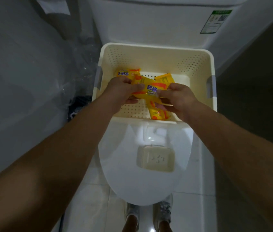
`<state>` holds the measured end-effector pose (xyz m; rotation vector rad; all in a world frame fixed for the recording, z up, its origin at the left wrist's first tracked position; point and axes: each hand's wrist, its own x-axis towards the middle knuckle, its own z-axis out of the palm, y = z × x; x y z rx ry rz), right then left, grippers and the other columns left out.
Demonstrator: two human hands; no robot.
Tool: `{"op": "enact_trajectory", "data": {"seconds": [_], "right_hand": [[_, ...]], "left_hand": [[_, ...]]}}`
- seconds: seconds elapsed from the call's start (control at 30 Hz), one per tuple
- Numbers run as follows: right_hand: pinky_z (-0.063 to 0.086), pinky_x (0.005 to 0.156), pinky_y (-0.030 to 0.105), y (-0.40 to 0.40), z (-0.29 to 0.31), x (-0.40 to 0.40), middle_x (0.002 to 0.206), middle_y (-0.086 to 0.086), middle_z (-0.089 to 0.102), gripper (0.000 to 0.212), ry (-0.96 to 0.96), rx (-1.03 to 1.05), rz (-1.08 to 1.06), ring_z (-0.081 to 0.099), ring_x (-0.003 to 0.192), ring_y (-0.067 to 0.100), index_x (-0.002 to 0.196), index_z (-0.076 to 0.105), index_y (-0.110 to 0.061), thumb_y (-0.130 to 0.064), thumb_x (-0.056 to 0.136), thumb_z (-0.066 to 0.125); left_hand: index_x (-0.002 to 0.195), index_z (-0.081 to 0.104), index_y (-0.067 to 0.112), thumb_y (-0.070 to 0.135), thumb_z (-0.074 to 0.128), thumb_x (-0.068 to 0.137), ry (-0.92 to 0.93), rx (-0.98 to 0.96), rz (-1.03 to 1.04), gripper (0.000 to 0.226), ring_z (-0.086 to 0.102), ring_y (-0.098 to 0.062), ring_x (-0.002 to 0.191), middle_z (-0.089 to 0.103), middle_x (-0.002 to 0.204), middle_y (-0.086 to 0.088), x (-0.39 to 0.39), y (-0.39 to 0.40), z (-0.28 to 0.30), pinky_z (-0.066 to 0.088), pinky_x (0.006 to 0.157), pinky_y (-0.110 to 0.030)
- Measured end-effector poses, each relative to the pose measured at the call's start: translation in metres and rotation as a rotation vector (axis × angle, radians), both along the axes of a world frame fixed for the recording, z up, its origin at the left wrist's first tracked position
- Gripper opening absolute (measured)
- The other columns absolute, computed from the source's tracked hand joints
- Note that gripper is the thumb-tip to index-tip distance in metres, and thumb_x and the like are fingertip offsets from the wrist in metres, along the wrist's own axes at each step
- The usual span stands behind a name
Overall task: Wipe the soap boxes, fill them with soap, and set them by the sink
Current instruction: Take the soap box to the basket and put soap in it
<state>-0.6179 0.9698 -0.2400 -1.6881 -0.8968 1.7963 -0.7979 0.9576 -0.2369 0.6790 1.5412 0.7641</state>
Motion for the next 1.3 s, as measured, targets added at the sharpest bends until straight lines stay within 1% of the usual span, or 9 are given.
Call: {"op": "enact_trajectory", "data": {"seconds": [0.1,0.23,0.4,0.53,0.8,0.97,1.1,1.2,1.3], "right_hand": [[0.06,0.067,0.031,-0.007,0.023,0.016,0.096,0.014,0.067,0.009,0.035,0.037,-0.029,0.062,0.086,0.025,0.095,0.066,-0.009,-0.008,0.089,0.073],[0.062,0.073,0.031,-0.03,0.052,0.038,0.105,0.022,0.071,0.027,0.043,0.062,-0.022,0.064,0.091,0.025,0.113,0.068,0.003,-0.009,0.09,0.072],[0.064,0.067,0.031,-0.068,0.085,0.055,0.103,0.03,0.07,0.012,-0.007,0.121,-0.009,0.065,0.084,0.028,0.1,0.069,0.002,-0.003,0.09,0.07],[0.064,0.071,0.042,-0.099,0.095,0.065,0.083,0.015,0.071,0.019,-0.105,0.124,-0.066,0.071,0.072,0.026,0.08,0.058,-0.007,0.0,0.083,0.076],[0.062,0.08,0.051,-0.154,0.057,0.088,0.097,0.024,0.071,0.026,-0.262,0.026,-0.037,0.073,0.09,0.038,0.07,0.056,-0.01,-0.001,0.082,0.078],[0.061,0.079,0.053,-0.167,0.02,0.085,0.097,0.021,0.072,0.021,-0.337,-0.071,0.0,0.073,0.088,0.038,0.072,0.062,-0.012,0.0,0.08,0.078],[0.059,0.085,0.054,-0.172,-0.013,0.072,0.094,0.019,0.074,0.025,-0.381,-0.157,0.005,0.072,0.091,0.038,0.069,0.064,-0.022,-0.002,0.08,0.074],[0.057,0.091,0.052,-0.174,-0.032,0.063,0.098,0.015,0.073,0.017,-0.397,-0.186,0.054,0.07,0.097,0.035,0.077,0.068,-0.021,-0.006,0.081,0.073],[0.054,0.096,0.049,-0.173,-0.047,0.059,0.109,0.016,0.071,0.023,-0.434,-0.196,0.104,0.067,0.105,0.034,0.106,0.071,-0.013,-0.008,0.084,0.07]], "left_hand": [[0.12,0.061,0.001,0.017,0.069,0.091,-0.043,0.023,0.011,0.034,0.072,-0.03,0.09,0.071,0.113,-0.019,0.01,-0.013,0.022,0.06,0.084,-0.043],[0.118,0.061,-0.002,0.015,0.068,0.092,-0.045,0.076,0.052,0.032,0.073,-0.032,0.086,0.071,0.109,-0.021,0.021,-0.038,0.047,0.062,0.078,-0.042],[0.097,0.072,0.011,0.013,0.077,0.084,0.078,0.175,0.093,0.014,0.073,-0.023,0.09,0.074,0.101,-0.011,0.036,-0.078,0.064,0.061,0.075,-0.037],[0.084,0.075,0.026,0.017,0.08,0.08,0.219,0.259,0.084,0.011,0.072,-0.01,0.075,0.077,0.082,0.0,0.052,-0.118,0.063,0.058,0.065,-0.029],[0.083,0.071,0.028,0.019,0.084,0.075,0.307,0.162,0.082,0.019,0.073,-0.016,0.079,0.075,0.081,0.0,0.076,-0.177,0.027,0.061,0.077,-0.045],[0.082,0.07,0.027,0.018,0.083,0.077,0.425,0.093,0.048,0.016,0.071,-0.011,0.073,0.072,0.076,0.007,0.086,-0.193,-0.005,0.061,0.076,-0.043],[0.091,0.075,0.018,0.018,0.08,0.08,0.509,0.029,0.061,0.012,0.071,-0.017,0.078,0.074,0.083,-0.001,0.091,-0.198,-0.035,0.059,0.079,-0.042],[0.097,0.076,0.014,0.016,0.076,0.082,0.598,0.028,0.031,0.015,0.071,-0.018,0.085,0.076,0.091,-0.004,0.094,-0.2,-0.052,0.056,0.085,-0.038],[0.102,0.076,0.014,0.017,0.073,0.085,0.668,0.035,-0.032,0.017,0.07,-0.019,0.09,0.075,0.097,-0.004,0.094,-0.199,-0.065,0.054,0.086,-0.033]]}}
